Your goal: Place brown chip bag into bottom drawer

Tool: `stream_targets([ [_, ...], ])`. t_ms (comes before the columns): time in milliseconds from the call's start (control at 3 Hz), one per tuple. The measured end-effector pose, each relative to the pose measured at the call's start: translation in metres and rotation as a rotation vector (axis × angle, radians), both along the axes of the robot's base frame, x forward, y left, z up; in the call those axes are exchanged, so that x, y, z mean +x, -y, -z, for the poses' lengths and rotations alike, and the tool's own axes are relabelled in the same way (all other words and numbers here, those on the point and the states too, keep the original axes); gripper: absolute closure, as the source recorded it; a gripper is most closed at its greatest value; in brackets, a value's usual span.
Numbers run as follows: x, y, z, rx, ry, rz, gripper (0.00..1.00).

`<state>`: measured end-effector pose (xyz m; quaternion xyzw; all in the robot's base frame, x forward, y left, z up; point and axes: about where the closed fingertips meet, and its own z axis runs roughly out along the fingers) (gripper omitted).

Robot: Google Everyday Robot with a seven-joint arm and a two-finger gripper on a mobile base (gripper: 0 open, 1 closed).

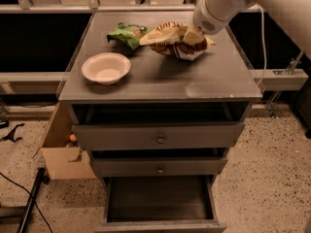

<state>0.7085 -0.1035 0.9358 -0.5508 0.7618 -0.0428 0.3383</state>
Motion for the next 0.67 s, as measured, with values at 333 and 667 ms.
stream_targets([
  [333,-0.0293,0.0195,-0.0296,0.042,-0.007,-0.076,1.00],
  [667,-0.0346,0.0201,-0.0318,0.046,-0.010,-0.105,1.00],
])
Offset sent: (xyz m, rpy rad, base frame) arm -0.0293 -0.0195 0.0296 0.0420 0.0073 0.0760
